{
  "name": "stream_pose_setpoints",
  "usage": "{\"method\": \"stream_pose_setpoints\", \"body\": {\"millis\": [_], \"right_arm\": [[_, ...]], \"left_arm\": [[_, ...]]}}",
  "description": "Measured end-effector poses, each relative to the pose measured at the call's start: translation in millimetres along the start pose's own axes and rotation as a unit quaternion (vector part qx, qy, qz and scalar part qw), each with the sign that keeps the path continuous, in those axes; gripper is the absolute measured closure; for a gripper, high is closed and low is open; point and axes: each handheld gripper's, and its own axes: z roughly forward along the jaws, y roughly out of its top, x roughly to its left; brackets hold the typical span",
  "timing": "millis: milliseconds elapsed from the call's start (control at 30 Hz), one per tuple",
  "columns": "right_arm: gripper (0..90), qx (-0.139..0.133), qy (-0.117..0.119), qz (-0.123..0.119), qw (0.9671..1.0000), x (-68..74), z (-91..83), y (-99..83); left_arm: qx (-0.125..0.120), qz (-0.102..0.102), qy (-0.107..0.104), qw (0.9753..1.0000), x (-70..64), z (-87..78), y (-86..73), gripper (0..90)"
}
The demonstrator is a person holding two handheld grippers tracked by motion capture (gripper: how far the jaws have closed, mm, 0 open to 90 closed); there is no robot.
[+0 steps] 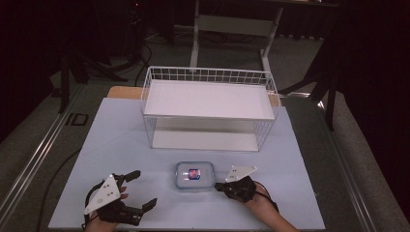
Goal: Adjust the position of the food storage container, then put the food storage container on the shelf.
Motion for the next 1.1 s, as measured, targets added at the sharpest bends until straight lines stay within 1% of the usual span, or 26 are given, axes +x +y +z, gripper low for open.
{"method": "stream_pose_setpoints", "body": {"millis": [133, 233, 333, 367, 433, 467, 500, 533, 567, 600, 667, 700, 767, 800, 833, 867, 933, 967, 1000, 1033, 1067, 1100], "right_arm": [[90.0, -0.002, 0.004, 0.006, 1.0000, -0.8, 1.6, -1.8], [90.0, 0.004, -0.004, 0.006, 1.0000, -0.7, -1.3, -3.2], [89.5, 0.000, -0.018, 0.012, 0.9998, -1.3, -11.5, -4.5], [88.5, -0.004, -0.022, 0.019, 0.9996, -1.4, -16.2, -4.2], [84.6, -0.020, -0.034, 0.023, 0.9990, -0.1, -25.8, -2.0], [84.5, -0.029, -0.041, 0.022, 0.9985, 1.4, -30.6, -0.2], [81.4, -0.040, -0.044, 0.022, 0.9980, 3.0, -34.9, 1.9], [76.8, -0.049, -0.041, 0.027, 0.9976, 4.2, -38.6, 4.3], [76.8, -0.049, -0.041, 0.027, 0.9976, 4.2, -38.6, 4.3], [73.2, -0.067, -0.045, 0.032, 0.9962, 7.1, -44.3, 8.6], [59.2, -0.082, -0.039, 0.039, 0.9951, 9.5, -48.4, 12.7], [55.2, -0.086, -0.039, 0.041, 0.9947, 10.9, -50.1, 14.6], [37.2, -0.106, -0.031, 0.050, 0.9926, 12.0, -53.5, 18.1], [27.4, -0.108, -0.028, 0.050, 0.9925, 12.4, -54.5, 19.9], [21.6, -0.110, -0.031, 0.044, 0.9924, 13.3, -55.8, 21.8], [20.6, -0.110, -0.036, 0.038, 0.9926, 13.8, -56.9, 23.9], [18.2, -0.121, -0.039, 0.041, 0.9911, 12.8, -60.5, 27.1], [15.4, -0.121, -0.043, 0.041, 0.9908, 12.4, -61.6, 29.1], [14.0, -0.120, -0.052, 0.038, 0.9907, 12.7, -63.0, 31.2], [14.6, -0.125, -0.061, 0.037, 0.9896, 13.3, -64.6, 32.9], [14.2, -0.127, -0.056, 0.039, 0.9896, 12.8, -66.0, 34.7], [14.2, -0.131, -0.057, 0.042, 0.9888, 12.8, -67.7, 36.4]], "left_arm": [[0.002, 0.001, -0.002, 1.0000, -0.6, 0.9, -0.1, 3.0], [0.000, 0.000, -0.001, 1.0000, -0.1, 0.3, 0.1, 3.0], [0.001, -0.003, 0.000, 1.0000, 1.0, 0.6, -0.4, 3.0], [0.002, -0.004, -0.001, 1.0000, 1.2, 0.9, -0.5, 3.0], [0.002, -0.003, -0.001, 1.0000, 0.9, 1.7, -0.5, 3.0], [0.002, -0.004, -0.002, 1.0000, 0.6, 2.1, -0.4, 3.0], [0.003, -0.004, -0.003, 1.0000, 0.4, 2.6, -0.4, 3.0], [0.004, -0.004, -0.003, 1.0000, 0.0, 3.2, -0.7, 2.9], [0.004, -0.004, -0.003, 1.0000, 0.0, 3.2, -0.7, 3.0], [0.006, -0.005, -0.005, 1.0000, -0.2, 3.2, -0.9, 3.0], [0.008, -0.006, -0.004, 0.9999, -0.7, 3.1, -1.1, 3.0], [0.010, -0.009, -0.006, 0.9999, -1.1, 3.2, -1.2, 3.0], [0.016, -0.010, -0.008, 0.9998, -1.6, 3.5, -0.5, 3.0], [0.020, -0.009, -0.010, 0.9997, -1.7, 3.8, 0.7, 3.0], [0.022, -0.010, -0.012, 0.9996, -1.9, 3.7, 2.3, 3.0], [0.026, -0.012, -0.014, 0.9995, -2.0, 3.7, 4.6, 3.0], [0.028, -0.024, -0.021, 0.9991, -1.9, 4.6, 10.1, 3.0], [0.027, -0.031, -0.024, 0.9989, -1.7, 5.1, 13.3, 3.0], [0.026, -0.037, -0.027, 0.9986, -1.7, 5.6, 16.7, 3.0], [0.032, -0.043, -0.032, 0.9980, -1.2, 6.5, 20.6, 3.0], [0.039, -0.049, -0.037, 0.9974, -0.6, 7.8, 24.4, 3.0], [0.046, -0.055, -0.043, 0.9965, 0.4, 9.7, 28.1, 3.0]]}}
